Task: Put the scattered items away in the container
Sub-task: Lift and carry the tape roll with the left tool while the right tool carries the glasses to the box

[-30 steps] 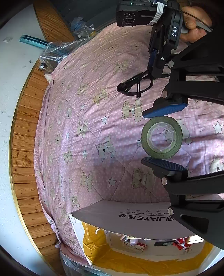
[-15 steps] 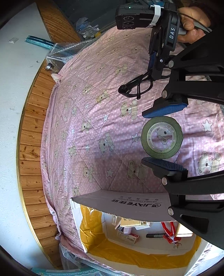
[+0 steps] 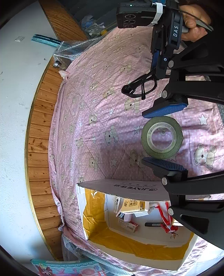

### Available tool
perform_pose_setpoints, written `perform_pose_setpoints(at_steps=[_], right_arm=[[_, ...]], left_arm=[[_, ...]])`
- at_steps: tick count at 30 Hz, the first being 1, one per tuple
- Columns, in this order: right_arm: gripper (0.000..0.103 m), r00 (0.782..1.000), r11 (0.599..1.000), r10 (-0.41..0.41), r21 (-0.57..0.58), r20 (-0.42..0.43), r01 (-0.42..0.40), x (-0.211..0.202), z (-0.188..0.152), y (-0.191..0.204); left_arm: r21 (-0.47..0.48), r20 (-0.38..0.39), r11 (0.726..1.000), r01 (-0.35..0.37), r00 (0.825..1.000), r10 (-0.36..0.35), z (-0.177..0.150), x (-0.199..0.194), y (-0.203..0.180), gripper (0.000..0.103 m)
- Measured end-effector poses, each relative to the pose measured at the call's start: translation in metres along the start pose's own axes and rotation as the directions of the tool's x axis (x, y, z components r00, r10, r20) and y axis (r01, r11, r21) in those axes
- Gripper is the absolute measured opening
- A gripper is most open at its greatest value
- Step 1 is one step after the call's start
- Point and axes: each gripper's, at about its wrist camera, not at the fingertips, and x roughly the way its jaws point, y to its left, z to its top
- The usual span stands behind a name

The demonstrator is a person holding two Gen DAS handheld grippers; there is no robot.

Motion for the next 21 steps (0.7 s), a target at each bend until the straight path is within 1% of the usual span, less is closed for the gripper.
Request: perform_pose_setpoints(at_steps=[12,21], right_arm=[[0.036,1.000,0.997,0.020,-0.072,-0.009,-0.020,0.004,0.008,0.033],[0.036,0.999,0.991,0.038,-0.131,-0.014,-0.040,0.008,0.017,0.060]], left_arm=[[-0.030,0.036,1.000,0.000,0.999,0.001,0.002,-0.017,0.011,0.048],[-0.069,0.063,0.998,-0.007,0.998,0.011,0.002,-0.029,0.031,0.048]])
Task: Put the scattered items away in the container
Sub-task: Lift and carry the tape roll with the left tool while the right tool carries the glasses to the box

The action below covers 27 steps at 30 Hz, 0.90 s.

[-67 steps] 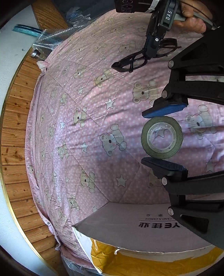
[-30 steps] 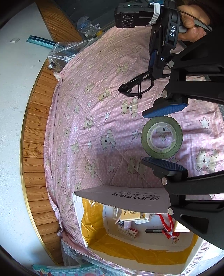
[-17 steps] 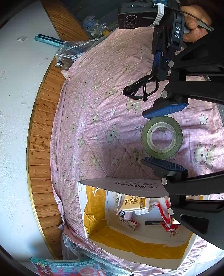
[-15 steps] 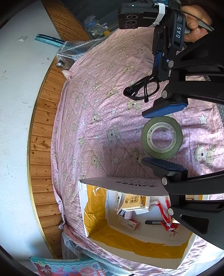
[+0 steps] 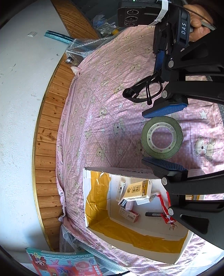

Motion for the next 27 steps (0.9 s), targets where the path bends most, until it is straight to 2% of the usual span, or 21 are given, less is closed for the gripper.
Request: perform_pose_setpoints(at_steps=[27], right_arm=[[0.036,1.000,0.994,0.011,-0.113,-0.013,-0.012,0.016,0.037,0.047]], left_arm=[[-0.131,0.057,0.991,-0.032,0.998,0.040,0.008,-0.028,0.076,0.048]])
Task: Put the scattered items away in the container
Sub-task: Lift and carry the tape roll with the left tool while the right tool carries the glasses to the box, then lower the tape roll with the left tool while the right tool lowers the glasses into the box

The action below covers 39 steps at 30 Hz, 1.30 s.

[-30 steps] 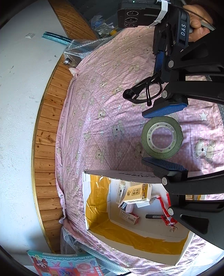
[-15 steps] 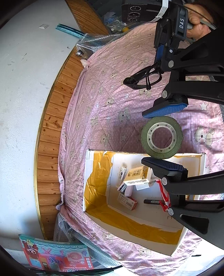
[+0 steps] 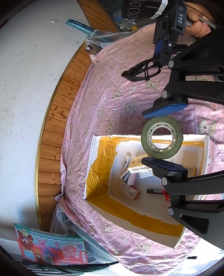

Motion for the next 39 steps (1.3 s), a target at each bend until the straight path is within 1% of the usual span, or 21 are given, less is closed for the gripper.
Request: perform_pose_setpoints(at_steps=[12,27,39], right_arm=[[0.036,1.000,0.999,0.011,-0.037,-0.012,-0.012,0.015,0.020,0.013],[0.036,0.999,0.995,0.030,-0.099,-0.022,-0.032,0.030,0.039,0.037],[0.036,0.998,0.986,0.060,-0.152,-0.013,-0.061,0.045,0.066,0.062]], left_arm=[[-0.042,-0.003,0.998,-0.037,0.999,0.037,0.006,0.006,0.028,0.048],[-0.072,-0.041,0.993,-0.088,0.996,0.085,0.001,0.020,0.049,0.048],[-0.103,-0.022,0.988,-0.116,0.993,0.114,0.010,0.016,0.071,0.048]])
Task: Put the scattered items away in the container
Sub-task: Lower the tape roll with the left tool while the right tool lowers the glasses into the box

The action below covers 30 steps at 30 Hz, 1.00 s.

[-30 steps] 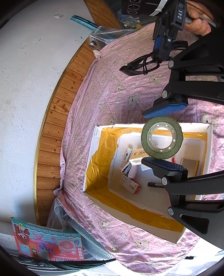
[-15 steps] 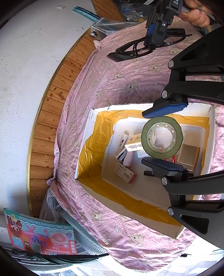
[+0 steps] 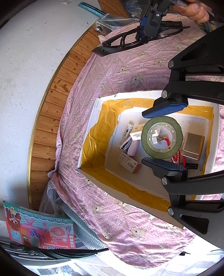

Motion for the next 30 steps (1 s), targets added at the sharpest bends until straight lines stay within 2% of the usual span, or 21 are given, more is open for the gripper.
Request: perform_pose_setpoints(at_steps=[13,30], right_arm=[[0.036,1.000,1.000,0.025,-0.016,-0.009,-0.025,0.031,0.028,0.011],[0.036,0.999,0.997,0.030,0.077,-0.031,-0.027,0.078,0.055,-0.006]], left_arm=[[-0.019,-0.016,1.000,-0.023,1.000,0.023,0.003,0.009,0.014,0.048],[-0.023,-0.013,0.999,-0.037,0.999,0.037,0.011,0.011,0.023,0.048]])
